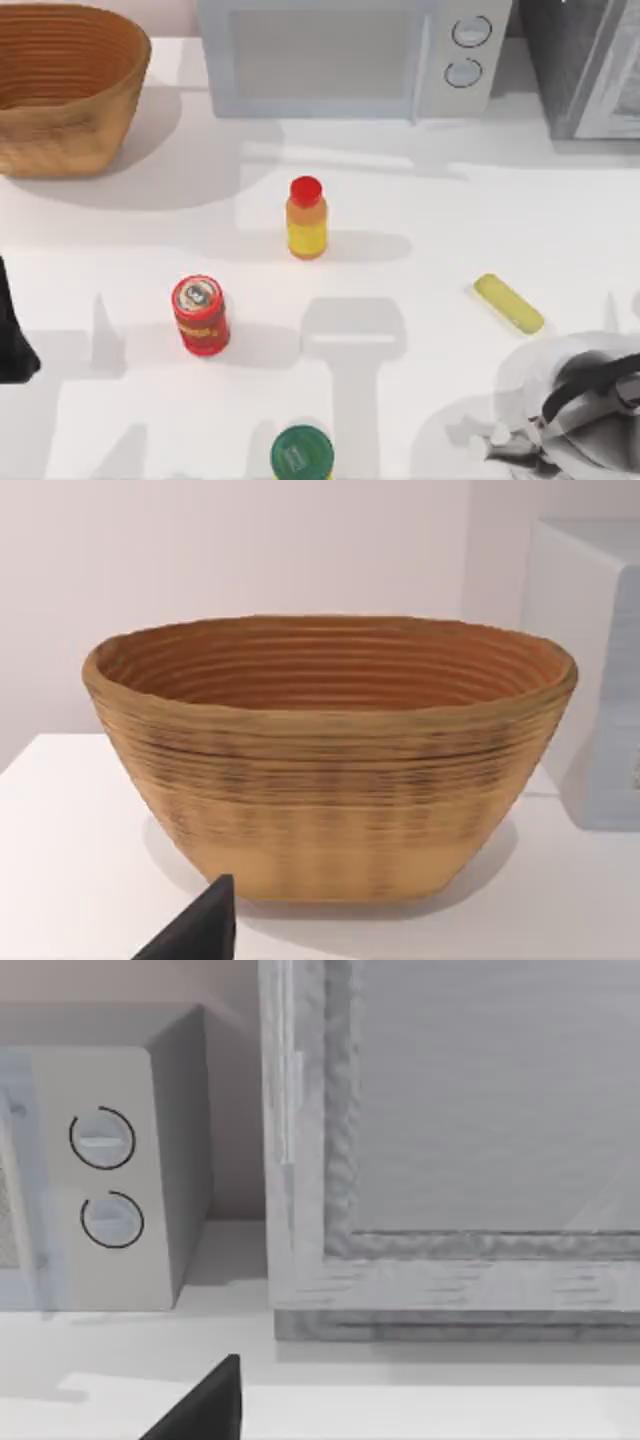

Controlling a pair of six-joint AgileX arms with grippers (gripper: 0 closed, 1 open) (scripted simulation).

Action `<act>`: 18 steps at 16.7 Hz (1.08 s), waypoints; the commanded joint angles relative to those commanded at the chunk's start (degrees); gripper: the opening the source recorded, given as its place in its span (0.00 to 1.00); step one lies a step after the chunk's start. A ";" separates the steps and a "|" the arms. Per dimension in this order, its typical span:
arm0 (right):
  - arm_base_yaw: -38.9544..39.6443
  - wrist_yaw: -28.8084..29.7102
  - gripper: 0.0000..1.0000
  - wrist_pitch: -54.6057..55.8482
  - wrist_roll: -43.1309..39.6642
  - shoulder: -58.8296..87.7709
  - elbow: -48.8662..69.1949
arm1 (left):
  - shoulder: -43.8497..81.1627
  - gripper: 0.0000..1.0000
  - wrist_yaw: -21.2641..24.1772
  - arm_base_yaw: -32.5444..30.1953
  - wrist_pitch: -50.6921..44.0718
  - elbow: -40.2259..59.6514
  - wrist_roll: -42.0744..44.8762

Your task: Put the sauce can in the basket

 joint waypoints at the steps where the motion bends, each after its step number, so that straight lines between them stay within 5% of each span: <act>1: 0.00 0.00 1.00 0.00 0.00 0.00 0.00 | 0.00 1.00 0.00 0.00 0.00 0.00 0.00; 9: 0.00 0.00 1.00 0.00 0.00 0.00 0.00 | 16.06 1.00 7.01 -2.11 -5.00 8.01 12.67; 18: 0.00 0.00 1.00 0.00 0.00 0.00 0.00 | 61.73 1.00 32.81 -1.90 -19.31 29.24 52.47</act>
